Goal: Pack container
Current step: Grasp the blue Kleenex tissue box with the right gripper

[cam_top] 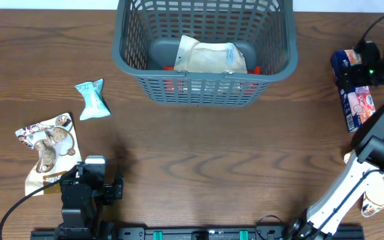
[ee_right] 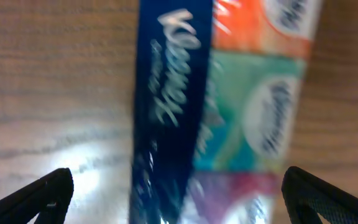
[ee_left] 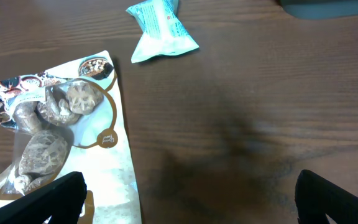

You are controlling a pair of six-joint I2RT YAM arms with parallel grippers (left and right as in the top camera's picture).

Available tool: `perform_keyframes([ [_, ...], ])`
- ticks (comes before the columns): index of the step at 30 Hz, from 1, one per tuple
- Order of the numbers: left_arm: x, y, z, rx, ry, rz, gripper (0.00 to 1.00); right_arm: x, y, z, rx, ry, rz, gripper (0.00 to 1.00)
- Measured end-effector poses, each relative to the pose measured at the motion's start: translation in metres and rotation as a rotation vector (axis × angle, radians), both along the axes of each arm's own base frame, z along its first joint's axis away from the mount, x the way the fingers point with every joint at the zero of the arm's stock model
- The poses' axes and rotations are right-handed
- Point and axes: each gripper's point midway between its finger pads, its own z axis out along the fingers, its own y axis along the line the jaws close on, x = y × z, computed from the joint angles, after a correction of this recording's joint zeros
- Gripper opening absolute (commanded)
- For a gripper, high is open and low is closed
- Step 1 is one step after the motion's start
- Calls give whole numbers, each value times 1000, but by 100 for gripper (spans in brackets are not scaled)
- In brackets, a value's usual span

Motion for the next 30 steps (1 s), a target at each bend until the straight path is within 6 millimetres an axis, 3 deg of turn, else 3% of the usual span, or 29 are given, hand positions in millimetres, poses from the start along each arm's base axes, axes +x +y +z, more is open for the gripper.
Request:
perform_keyframes([
  [12, 0, 0, 0, 0, 0, 0, 99, 1, 3, -27, 24, 36, -22, 99],
  [18, 0, 0, 0, 0, 0, 0, 99, 2, 2, -28, 23, 32, -24, 78],
  [25, 0, 0, 0, 0, 0, 0, 99, 2, 2, -28, 23, 30, -29, 73],
  [30, 0, 0, 0, 0, 0, 0, 99, 3, 2, -28, 23, 27, -30, 56],
])
